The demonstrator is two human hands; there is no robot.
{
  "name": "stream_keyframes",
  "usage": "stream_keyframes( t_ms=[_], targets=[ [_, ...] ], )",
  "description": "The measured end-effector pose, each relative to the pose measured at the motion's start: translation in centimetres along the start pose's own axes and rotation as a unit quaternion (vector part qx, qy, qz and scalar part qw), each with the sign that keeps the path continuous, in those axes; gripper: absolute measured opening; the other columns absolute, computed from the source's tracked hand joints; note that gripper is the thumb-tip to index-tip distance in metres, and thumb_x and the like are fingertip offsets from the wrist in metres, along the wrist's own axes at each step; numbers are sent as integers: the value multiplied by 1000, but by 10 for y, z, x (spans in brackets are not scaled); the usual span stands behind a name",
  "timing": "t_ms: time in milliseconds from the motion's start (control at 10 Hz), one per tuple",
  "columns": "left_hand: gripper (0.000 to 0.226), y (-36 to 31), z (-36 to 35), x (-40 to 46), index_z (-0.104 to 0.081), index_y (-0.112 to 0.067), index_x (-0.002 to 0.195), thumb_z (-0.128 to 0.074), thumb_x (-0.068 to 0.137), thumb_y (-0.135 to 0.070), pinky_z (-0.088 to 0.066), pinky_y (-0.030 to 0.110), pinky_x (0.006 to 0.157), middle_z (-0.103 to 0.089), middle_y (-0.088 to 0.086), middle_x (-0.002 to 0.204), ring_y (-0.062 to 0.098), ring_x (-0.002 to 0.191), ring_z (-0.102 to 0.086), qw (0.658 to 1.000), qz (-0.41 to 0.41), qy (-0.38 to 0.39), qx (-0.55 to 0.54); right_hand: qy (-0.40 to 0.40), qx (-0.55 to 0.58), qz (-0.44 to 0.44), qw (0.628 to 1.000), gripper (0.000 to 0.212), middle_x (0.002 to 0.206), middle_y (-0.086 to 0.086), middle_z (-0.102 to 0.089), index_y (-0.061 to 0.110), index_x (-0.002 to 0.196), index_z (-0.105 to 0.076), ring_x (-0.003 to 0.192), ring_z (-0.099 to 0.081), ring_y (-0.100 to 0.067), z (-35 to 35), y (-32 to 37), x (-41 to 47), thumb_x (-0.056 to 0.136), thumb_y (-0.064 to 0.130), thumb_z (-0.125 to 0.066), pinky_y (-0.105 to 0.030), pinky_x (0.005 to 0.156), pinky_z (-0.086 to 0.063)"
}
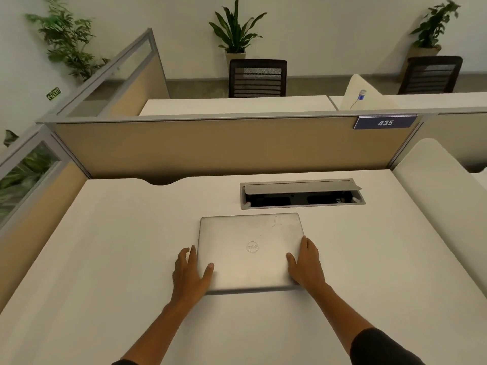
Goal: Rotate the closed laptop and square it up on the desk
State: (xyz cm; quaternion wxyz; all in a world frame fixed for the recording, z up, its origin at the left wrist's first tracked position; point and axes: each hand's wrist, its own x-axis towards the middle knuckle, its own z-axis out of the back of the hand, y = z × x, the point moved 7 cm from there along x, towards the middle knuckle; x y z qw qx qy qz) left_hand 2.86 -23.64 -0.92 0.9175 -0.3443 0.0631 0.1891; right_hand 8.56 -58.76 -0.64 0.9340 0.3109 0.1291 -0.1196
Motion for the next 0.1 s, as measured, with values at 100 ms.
stream_keyframes(
  t_ms=[100],
  targets=[
    [88, 1, 1, -4, -9, -8, 173, -52, 106, -46, -1, 48, 139, -4, 11, 183, 33, 171, -4, 993, -81, -33, 77, -34, -37, 35, 998, 87, 179, -11, -8, 4, 170, -5, 167, -11, -30, 9, 9, -2, 107, 38, -55, -41, 136, -15]
  ],
)
